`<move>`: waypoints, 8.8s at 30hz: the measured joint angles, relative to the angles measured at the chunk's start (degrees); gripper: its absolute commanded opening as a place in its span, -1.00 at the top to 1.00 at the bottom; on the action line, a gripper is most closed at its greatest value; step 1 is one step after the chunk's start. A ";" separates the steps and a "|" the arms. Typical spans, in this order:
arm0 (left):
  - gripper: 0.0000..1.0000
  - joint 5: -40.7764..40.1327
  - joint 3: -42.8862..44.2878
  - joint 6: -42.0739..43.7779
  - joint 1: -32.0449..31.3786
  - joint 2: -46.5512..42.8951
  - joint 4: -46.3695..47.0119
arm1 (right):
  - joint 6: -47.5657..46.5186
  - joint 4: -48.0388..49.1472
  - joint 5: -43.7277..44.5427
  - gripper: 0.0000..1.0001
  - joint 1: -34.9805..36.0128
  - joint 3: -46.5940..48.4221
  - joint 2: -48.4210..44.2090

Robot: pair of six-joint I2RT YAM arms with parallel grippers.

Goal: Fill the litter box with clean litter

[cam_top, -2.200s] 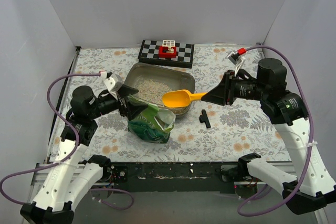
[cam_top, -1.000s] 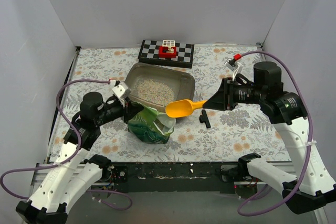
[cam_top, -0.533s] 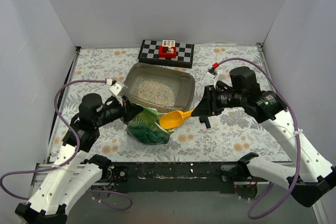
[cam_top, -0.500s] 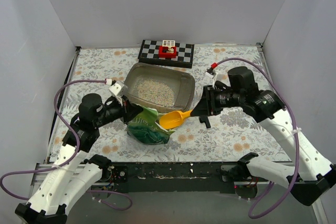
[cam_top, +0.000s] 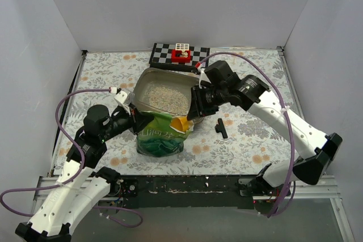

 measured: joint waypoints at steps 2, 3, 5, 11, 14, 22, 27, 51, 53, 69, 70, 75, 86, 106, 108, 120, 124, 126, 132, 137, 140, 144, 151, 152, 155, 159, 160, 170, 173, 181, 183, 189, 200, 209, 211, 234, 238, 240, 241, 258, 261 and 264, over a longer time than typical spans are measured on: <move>1.00 -1.07 0.00 -0.07 -0.17 0.55 0.63 | 0.22 -3.39 2.69 0.97 1.42 4.90 3.15; 1.00 -1.44 0.00 -0.07 -0.24 0.70 0.79 | 0.24 -5.42 4.22 0.97 2.32 7.91 5.16; 1.00 -2.40 0.00 0.13 -0.28 1.33 1.33 | 0.26 -9.66 7.28 0.97 4.31 14.69 9.75; 1.00 -4.44 -0.02 0.98 -0.46 2.93 3.06 | 0.09 -18.16 14.82 0.97 9.64 29.62 21.33; 1.00 -4.59 -1.14 1.11 -0.83 2.27 4.63 | 0.35 -19.45 15.98 0.97 10.49 29.42 22.75; 1.00 -4.39 -5.31 1.16 -3.50 0.31 9.22 | 2.14 -15.28 14.62 0.97 10.58 20.74 21.00; 1.00 -3.45 -6.36 1.60 -4.48 0.02 10.27 | 4.20 -4.83 9.25 0.97 9.92 5.29 14.08; 1.00 2.80 -12.00 4.33 -9.70 6.56 17.70 | 23.56 66.34 -14.86 0.97 2.54 -52.00 -2.86; 1.00 0.55 -11.98 4.61 -10.27 7.34 17.70 | 24.85 70.93 -15.65 0.97 2.43 -53.31 -1.11; 1.00 -21.55 -11.21 12.79 -11.30 4.26 11.82 | 35.60 94.84 -16.11 0.97 7.10 -42.10 23.58; 1.00 -22.45 -11.50 13.25 -11.32 3.28 11.63 | 35.76 94.88 -15.67 0.97 7.41 -41.27 24.22; 1.00 -23.67 -13.44 13.97 -12.00 -0.87 12.11 | 35.71 94.68 -15.06 0.97 7.85 -40.83 24.20; 1.00 -22.40 -15.08 12.61 -12.13 1.18 16.00 | 37.86 100.61 -14.75 0.97 5.81 -50.07 16.74; 1.00 -22.29 -15.69 11.89 -12.39 1.22 17.79 | 41.03 99.36 -20.50 0.97 -1.18 -62.27 -2.78; 1.00 -22.18 -15.74 11.89 -12.39 1.07 17.81 | 40.98 98.64 -20.96 0.97 -2.14 -63.69 -4.94; 1.00 -21.75 -16.06 11.91 -12.39 0.46 18.18 | 40.85 92.43 -22.64 0.97 -7.96 -71.63 -20.61; 1.00 -21.75 -16.06 11.91 -12.39 0.46 18.16 | 40.83 90.18 -22.67 0.97 -8.41 -73.18 -24.13; 1.00 -21.79 -16.06 11.89 -12.39 0.39 18.14 | 40.79 88.91 -22.64 0.97 -8.48 -73.83 -25.62; 1.00 -21.97 -16.70 11.89 -12.39 -2.40 18.18 | 39.95 84.65 -22.38 0.97 -8.66 -75.91 -29.75; 1.00 -21.86 -17.88 11.91 -12.46 -5.35 18.23 | 39.69 82.12 -21.97 0.97 -8.68 -76.98 -31.63; 1.00 -21.86 -17.90 11.93 -12.44 -5.31 18.38 | 39.65 80.78 -21.70 0.97 -8.68 -76.98 -32.89; 1.00 -21.92 -17.90 11.91 -12.44 -4.87 18.56 | 39.54 77.88 -20.96 0.97 -8.68 -76.98 -35.47; 1.00 -24.57 -17.90 11.87 -12.46 -5.18 18.56 | 39.54 71.47 -19.74 0.97 -8.68 -76.15 -40.39; 1.00 -25.20 -17.90 11.87 -12.48 -5.40 18.56 | 39.54 70.51 -19.54 0.97 -8.68 -75.76 -41.05; 1.00 -26.88 -17.90 11.85 -12.50 -6.23 18.56 | 39.56 68.24 -19.04 0.97 -8.68 -74.82 -43.10; 1.00 -28.63 -17.90 11.67 -12.50 -6.73 18.58 | 39.76 65.29 -17.90 0.97 -8.68 -74.01 -46.14; 1.00 -29.03 -17.90 11.63 -12.50 -6.71 18.56 | 39.80 64.37 -17.68 0.97 -8.68 -73.70 -46.73; 1.00 -33.31 -17.90 10.93 -12.66 -5.88 18.67 | 40.76 57.86 -16.31 0.97 -8.68 -68.98 -48.72; 1.00 -33.53 -17.88 10.80 -12.76 -5.66 18.80 | 41.40 57.09 -16.33 0.97 -8.68 -68.13 -48.78; 1.00 -33.62 -17.90 10.51 -12.76 -5.05 18.99 | 42.80 56.89 -16.15 0.97 -8.68 -66.42 -48.83; 1.00 -33.62 -17.88 10.43 -12.76 -4.94 18.99 | 43.23 56.94 -16.09 0.97 -8.68 -66.03 -48.78; 1.00 -33.55 -17.88 10.40 -12.76 -4.74 19.02 | 44.19 56.89 -13.44 0.97 -8.68 -62.97 -47.56; 1.00 -33.22 -17.88 10.40 -12.76 -4.96 18.99 | 43.76 58.16 -6.47 0.97 -8.68 -55.67 -37.00; 1.00 -32.79 -17.88 10.40 -12.76 -5.46 18.97 | 40.30 61.66 -3.30 0.97 -9.86 -52.17 -21.55; 1.00 -32.68 -17.90 10.40 -12.76 -5.77 18.97 | 38.05 60.06 -3.37 0.97 -10.78 -49.75 -17.64; 1.00 -32.15 -17.86 9.51 -12.74 -5.57 18.56 | -13.33 -13.55 16.94 0.97 -8.04 33.14 29.77; 1.00 -32.06 -17.84 9.35 -12.76 -5.38 18.56 | -15.28 -18.60 21.29 0.97 -4.46 36.79 30.58; 1.00 -32.00 -17.81 9.31 -12.74 -5.20 18.56 | -15.45 -20.33 22.47 0.97 -3.10 37.18 30.40; 1.00 -31.98 -17.81 9.29 -12.74 -5.16 18.53 | -15.45 -20.92 22.82 0.97 -2.58 37.13 30.16; 1.00 -31.41 -17.79 8.92 -12.74 -4.04 18.58 | -9.81 -13.88 7.80 0.97 -1.33 10.99 -9.05; 1.00 -31.43 -17.75 8.94 -12.76 -4.04 18.53 | -9.49 -12.81 4.55 0.97 -1.25 8.48 -9.49; 1.00 -31.45 -17.70 8.92 -12.74 -4.04 18.53 | -9.31 -11.93 2.29 0.97 -1.25 4.76 -9.49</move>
